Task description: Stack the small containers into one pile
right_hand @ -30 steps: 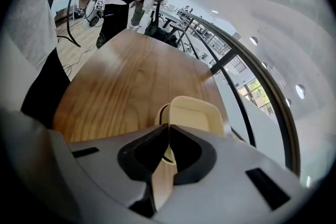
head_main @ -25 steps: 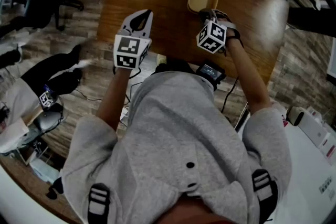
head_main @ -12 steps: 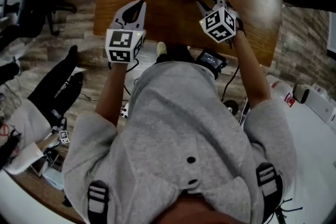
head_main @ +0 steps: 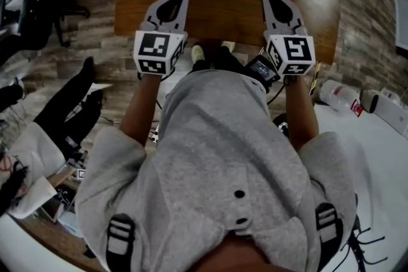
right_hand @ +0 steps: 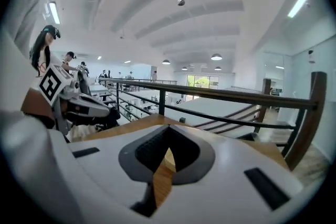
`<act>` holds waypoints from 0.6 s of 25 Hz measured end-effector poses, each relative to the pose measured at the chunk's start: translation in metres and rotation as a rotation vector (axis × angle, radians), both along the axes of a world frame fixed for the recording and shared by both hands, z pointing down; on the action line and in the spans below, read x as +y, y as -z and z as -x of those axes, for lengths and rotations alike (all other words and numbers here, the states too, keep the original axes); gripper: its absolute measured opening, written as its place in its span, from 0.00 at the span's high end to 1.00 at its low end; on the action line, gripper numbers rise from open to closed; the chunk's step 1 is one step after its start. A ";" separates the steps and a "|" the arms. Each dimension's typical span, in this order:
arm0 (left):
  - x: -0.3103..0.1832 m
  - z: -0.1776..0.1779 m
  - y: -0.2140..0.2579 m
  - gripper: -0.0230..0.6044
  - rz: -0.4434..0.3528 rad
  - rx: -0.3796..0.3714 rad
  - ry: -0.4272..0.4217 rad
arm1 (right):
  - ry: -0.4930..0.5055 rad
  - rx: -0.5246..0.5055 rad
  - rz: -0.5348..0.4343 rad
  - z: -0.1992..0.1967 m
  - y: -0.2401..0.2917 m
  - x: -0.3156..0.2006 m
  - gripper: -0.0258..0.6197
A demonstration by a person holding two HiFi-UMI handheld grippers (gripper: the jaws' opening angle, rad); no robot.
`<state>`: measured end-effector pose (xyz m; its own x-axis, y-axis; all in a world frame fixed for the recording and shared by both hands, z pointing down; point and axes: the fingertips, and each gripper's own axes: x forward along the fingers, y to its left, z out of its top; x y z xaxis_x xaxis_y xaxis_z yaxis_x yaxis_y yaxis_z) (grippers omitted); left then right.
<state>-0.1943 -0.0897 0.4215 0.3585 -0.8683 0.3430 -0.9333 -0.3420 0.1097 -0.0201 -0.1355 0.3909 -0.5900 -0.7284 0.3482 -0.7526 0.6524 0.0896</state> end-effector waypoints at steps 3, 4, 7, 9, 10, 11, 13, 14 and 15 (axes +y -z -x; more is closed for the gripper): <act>0.016 -0.014 0.006 0.94 -0.019 0.017 -0.025 | -0.041 -0.008 -0.027 -0.017 0.010 0.019 0.94; 0.021 -0.019 0.009 0.94 -0.025 0.020 -0.029 | -0.048 -0.001 -0.035 -0.022 0.013 0.023 0.94; 0.031 -0.023 0.018 0.94 -0.044 0.027 -0.013 | -0.065 0.007 -0.043 -0.035 0.018 0.032 0.94; 0.031 -0.021 0.017 0.94 -0.046 0.029 -0.002 | -0.079 0.008 -0.042 -0.039 0.018 0.031 0.94; 0.031 -0.022 0.015 0.94 -0.042 0.028 -0.002 | -0.087 0.007 -0.040 -0.041 0.016 0.030 0.94; 0.033 -0.024 0.014 0.94 -0.039 0.027 -0.005 | -0.092 0.003 -0.037 -0.043 0.015 0.030 0.94; 0.042 -0.038 0.014 0.94 -0.034 0.019 -0.012 | -0.095 -0.008 -0.034 -0.053 0.016 0.035 0.94; 0.049 -0.048 0.016 0.94 -0.031 0.014 -0.015 | -0.093 -0.012 -0.034 -0.061 0.018 0.041 0.94; 0.057 -0.059 0.018 0.94 -0.029 0.010 -0.015 | -0.093 -0.014 -0.037 -0.070 0.020 0.049 0.94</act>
